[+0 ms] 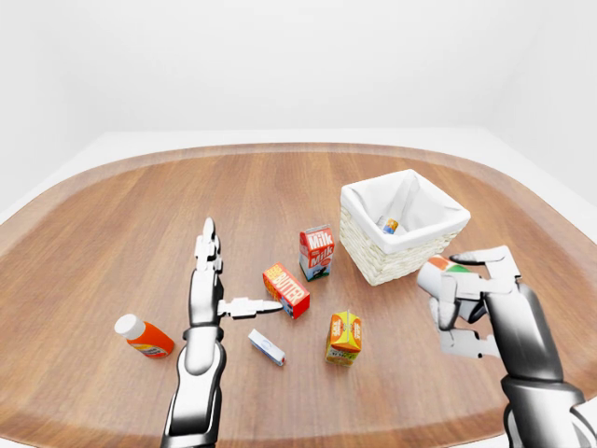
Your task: Pick up the alphabet soup and the tomato sauce, and put them in the basket.
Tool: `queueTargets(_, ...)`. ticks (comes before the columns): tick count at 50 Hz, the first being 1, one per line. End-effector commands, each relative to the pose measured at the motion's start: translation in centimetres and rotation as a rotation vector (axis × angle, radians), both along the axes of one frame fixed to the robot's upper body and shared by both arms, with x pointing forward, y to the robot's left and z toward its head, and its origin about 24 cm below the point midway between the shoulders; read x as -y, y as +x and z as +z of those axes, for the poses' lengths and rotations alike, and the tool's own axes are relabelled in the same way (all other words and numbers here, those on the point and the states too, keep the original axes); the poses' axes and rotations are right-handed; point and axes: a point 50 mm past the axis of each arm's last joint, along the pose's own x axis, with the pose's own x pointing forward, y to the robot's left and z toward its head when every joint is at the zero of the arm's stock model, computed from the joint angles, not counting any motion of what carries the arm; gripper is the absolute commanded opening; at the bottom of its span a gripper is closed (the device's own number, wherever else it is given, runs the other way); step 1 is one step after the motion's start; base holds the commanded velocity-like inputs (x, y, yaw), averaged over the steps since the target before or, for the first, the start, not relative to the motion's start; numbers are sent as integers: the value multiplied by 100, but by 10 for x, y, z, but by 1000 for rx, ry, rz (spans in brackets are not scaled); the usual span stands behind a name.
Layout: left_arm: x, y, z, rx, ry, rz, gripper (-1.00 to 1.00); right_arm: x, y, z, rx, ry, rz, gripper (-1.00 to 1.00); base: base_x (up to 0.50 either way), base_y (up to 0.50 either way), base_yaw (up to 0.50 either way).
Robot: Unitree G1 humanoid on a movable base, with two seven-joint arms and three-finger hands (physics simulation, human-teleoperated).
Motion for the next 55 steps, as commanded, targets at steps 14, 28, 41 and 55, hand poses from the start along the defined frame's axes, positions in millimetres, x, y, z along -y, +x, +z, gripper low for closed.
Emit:
queueTargets(14, -2, -2, 4, 16, -19, -2, 100, -12, 5, 29, 145, -124, 47, -100, 0, 0, 0)
queueTargets(28, -2, -1, 3, 15, -19, 1, 100, -20, 14, 45, 223, -204, 91, -100, 0, 0, 0)
queueTargets(41, -2, -2, 5, 23, -20, 1, 100, -23, 40, 51, 242, -275, 108, -100, 0, 0, 0)
queueTargets(55, -2, -1, 3, 14, -20, -1, 100, -21, 68, 52, 231, -278, 85, -100, 0, 0, 0)
